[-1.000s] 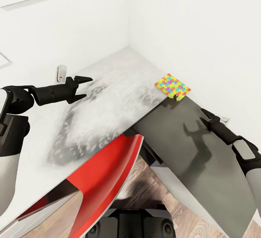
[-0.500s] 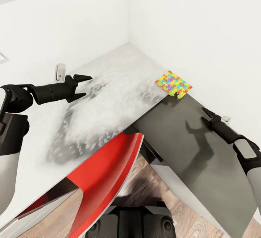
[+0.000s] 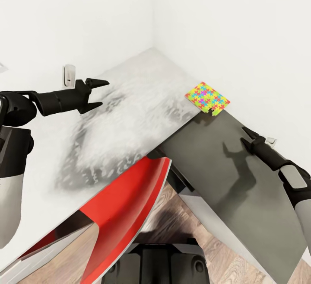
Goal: Put all the toys in the child's room - the three board games (two on the bed and one on the table), the two jigsaw puzzles on the table, and the tennis ball on the table - inside the toy box on the table in the child's room.
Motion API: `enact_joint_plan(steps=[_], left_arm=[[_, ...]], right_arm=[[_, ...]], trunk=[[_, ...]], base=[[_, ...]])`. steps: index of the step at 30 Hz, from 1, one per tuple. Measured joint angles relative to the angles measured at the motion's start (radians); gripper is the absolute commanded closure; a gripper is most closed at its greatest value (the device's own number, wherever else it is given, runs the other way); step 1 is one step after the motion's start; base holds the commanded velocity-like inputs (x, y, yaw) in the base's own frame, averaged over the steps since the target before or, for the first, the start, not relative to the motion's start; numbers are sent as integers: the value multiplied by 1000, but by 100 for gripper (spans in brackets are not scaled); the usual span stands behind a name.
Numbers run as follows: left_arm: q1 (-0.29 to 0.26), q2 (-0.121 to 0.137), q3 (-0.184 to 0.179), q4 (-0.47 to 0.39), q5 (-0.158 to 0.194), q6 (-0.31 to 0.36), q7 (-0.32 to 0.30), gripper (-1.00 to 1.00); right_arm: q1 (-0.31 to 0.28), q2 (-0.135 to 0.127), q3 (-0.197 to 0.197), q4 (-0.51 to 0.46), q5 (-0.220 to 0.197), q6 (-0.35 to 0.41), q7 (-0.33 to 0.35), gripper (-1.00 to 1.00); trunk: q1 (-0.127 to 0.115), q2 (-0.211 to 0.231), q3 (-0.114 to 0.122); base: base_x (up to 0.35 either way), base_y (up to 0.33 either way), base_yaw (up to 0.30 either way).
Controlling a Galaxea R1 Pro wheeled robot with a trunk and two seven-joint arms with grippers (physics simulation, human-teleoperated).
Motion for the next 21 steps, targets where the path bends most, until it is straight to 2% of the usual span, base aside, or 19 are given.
enact_joint_plan(steps=[6, 15, 21], left_arm=[[-14, -19, -1, 2, -1, 0, 1, -100], [-19, -27, -2, 4, -2, 1, 2, -100], [-20, -30, -3, 5, -1, 1, 2, -100]], right_arm=[[0, 0, -20, 0, 8, -3, -2, -100], [-1, 0, -40, 1, 20, -13, -7, -100], [-2, 0, -45, 1, 21, -15, -15, -100]], trunk=[[0, 0, -1], [0, 0, -2], [0, 1, -2]], base=[[0, 0, 0], [0, 0, 1], [0, 0, 88]])
